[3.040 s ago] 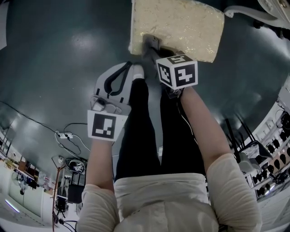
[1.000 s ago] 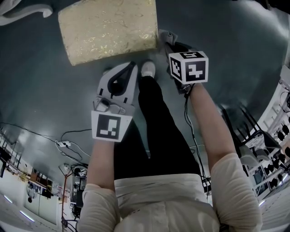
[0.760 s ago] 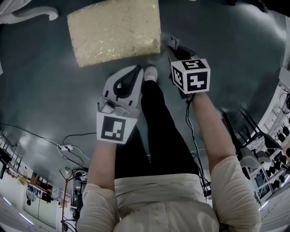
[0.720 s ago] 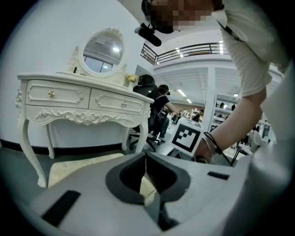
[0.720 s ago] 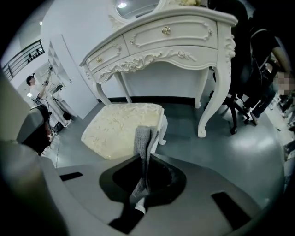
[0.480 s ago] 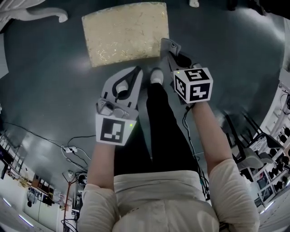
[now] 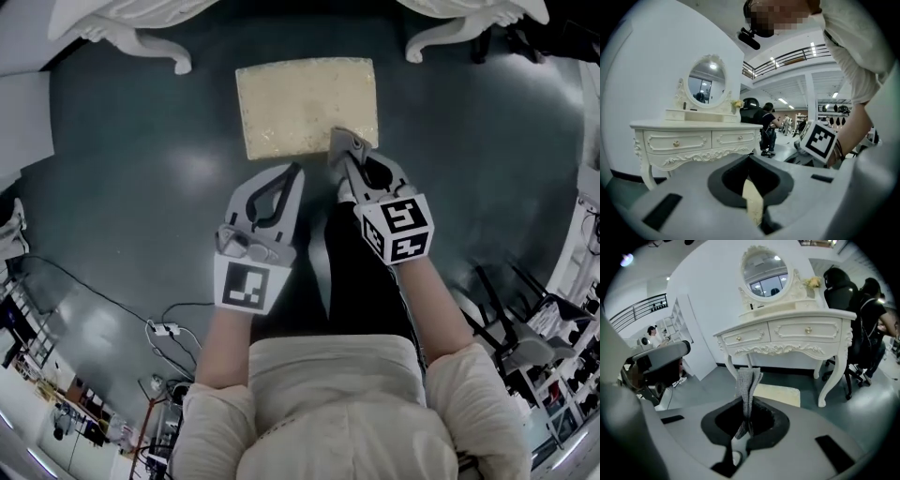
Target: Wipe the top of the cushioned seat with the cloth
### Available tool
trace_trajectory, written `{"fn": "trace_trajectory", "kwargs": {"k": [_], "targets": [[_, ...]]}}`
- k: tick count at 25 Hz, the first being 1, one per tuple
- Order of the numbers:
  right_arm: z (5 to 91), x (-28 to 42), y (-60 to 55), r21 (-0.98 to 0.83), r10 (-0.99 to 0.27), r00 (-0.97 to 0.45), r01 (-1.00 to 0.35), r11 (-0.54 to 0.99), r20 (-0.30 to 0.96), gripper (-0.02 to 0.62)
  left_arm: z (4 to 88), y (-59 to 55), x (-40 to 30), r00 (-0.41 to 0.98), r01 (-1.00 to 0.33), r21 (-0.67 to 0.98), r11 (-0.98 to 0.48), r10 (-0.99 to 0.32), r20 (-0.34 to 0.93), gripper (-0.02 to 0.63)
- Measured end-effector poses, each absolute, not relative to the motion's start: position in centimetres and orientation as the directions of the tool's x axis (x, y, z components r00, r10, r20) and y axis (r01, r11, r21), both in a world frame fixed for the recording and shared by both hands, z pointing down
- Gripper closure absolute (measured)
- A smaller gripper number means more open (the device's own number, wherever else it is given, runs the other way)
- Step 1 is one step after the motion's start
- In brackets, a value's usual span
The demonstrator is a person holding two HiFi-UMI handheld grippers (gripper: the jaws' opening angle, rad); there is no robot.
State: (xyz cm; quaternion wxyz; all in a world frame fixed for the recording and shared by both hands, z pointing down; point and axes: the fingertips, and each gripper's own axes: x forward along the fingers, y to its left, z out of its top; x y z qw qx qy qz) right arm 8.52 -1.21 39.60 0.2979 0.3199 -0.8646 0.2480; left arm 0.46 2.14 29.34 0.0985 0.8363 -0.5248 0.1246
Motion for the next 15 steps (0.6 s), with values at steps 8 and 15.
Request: {"fn": "trace_trajectory", "kwargs": {"k": [8,15], "targets": [[26.3,5.7,-1.0,-0.205,-0.497,-0.703,-0.66,0.723,0.509,0.568,19.4,2.7,-2.1,0.409,-0.9,-0.051,-0.432,-0.88,0.24,0.604],[17.2,5.8,0.0,-0.179,-0.55,-0.74,-0.646,0.742,0.388,0.568,12.3,4.3,-3.3,0.377,-0.926,0.048,-0.375,-0.909,0.175,0.604]]}}
